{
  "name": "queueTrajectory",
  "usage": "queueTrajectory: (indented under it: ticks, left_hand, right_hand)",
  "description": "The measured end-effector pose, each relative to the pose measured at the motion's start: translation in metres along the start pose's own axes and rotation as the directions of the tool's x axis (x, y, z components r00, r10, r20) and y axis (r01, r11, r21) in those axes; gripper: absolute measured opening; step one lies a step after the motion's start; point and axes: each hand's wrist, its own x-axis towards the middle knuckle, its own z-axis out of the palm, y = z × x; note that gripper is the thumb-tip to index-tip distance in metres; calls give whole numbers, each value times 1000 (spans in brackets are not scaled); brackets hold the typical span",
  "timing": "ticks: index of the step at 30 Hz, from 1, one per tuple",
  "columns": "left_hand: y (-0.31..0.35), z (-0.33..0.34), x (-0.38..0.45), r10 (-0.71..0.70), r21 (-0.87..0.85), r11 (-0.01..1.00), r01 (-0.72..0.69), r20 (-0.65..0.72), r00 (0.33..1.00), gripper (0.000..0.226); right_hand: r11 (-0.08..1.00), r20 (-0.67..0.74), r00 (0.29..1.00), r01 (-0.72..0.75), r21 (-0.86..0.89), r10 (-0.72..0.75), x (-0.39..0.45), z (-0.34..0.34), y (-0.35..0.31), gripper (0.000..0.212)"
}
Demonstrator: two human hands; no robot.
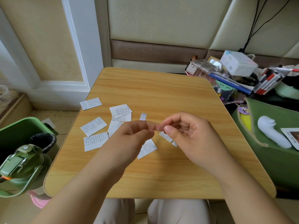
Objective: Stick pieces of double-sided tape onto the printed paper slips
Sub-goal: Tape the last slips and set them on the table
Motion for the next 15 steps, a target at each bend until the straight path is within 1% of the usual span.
queueTrajectory:
  ticks: [2, 8, 12, 15]
  left_hand:
    - [0, 1, 0, 0, 14, 1000, 1, -11, 1000, 29]
    - [-4, 1, 2, -10, 72, 997, 11, -26, 1000, 32]
    - [-4, 1, 3, -6, 104, 995, 8, -22, 1000, 36]
    - [-2, 4, 2, -12, 145, 989, 17, -32, 999, 39]
  right_hand:
    - [1000, -5, 1000, 8, -27, -8, -1, 0, -1, 7]
    - [994, -81, 997, 12, -111, -21, -3, 3, -3, 19]
    - [971, -77, 990, 96, -221, -116, -4, 4, 1, 7]
    - [972, -66, 993, 83, -221, -100, -6, 3, 6, 5]
